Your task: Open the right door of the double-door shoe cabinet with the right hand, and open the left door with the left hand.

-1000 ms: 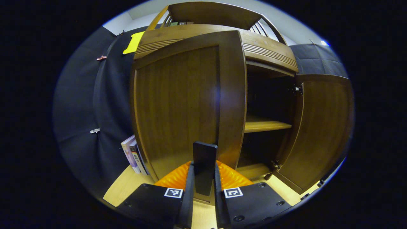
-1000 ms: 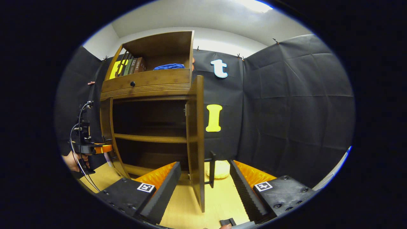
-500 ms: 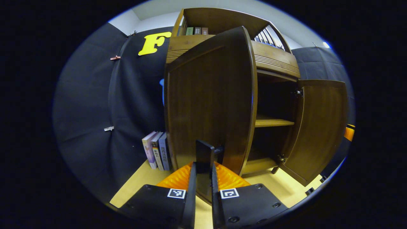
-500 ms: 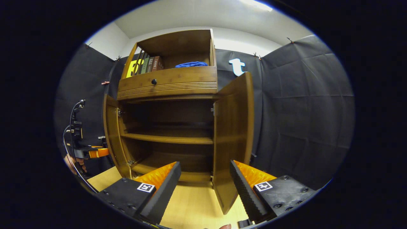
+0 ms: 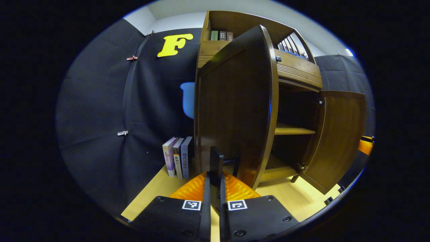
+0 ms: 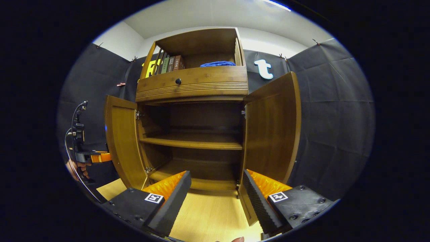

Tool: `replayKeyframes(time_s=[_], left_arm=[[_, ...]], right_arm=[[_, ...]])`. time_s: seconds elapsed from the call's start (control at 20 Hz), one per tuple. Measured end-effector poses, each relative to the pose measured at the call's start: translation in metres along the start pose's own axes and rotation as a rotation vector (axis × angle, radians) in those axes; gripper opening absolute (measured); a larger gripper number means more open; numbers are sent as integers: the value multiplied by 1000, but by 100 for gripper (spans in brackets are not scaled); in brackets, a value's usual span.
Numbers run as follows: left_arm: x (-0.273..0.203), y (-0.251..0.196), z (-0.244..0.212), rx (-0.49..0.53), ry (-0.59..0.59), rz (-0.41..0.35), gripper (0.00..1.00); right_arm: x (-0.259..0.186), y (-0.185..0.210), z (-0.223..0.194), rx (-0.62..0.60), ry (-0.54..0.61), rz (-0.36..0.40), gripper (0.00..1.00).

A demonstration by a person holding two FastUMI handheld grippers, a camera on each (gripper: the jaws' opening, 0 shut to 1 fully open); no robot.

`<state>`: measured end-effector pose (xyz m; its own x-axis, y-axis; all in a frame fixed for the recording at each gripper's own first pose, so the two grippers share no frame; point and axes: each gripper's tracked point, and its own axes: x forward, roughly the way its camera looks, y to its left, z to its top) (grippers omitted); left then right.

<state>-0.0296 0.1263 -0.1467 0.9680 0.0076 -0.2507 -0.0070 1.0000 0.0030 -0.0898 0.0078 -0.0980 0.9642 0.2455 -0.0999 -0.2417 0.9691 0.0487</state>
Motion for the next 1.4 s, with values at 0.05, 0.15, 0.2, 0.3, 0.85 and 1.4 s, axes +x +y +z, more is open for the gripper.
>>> replayKeyframes(time_s=[0.05,0.15,0.2,0.3,0.85,1.4], left_arm=[[-1,5,0,0,-1,2,14],[-3,11,0,-8,0,6,13],[-4,15,0,-13,0,7,12],[-5,22,0,-17,-1,14,12],[-13,73,-6,0,6,40,8],[-47,79,-3,-18,-40,95,9]], right_arm=[[1,2,0,-2,0,3,98],[3,4,0,-7,1,10,98],[5,5,0,-8,1,12,98],[8,6,1,-3,1,16,98],[25,8,-6,16,14,17,96],[27,6,1,28,-5,5,97]])
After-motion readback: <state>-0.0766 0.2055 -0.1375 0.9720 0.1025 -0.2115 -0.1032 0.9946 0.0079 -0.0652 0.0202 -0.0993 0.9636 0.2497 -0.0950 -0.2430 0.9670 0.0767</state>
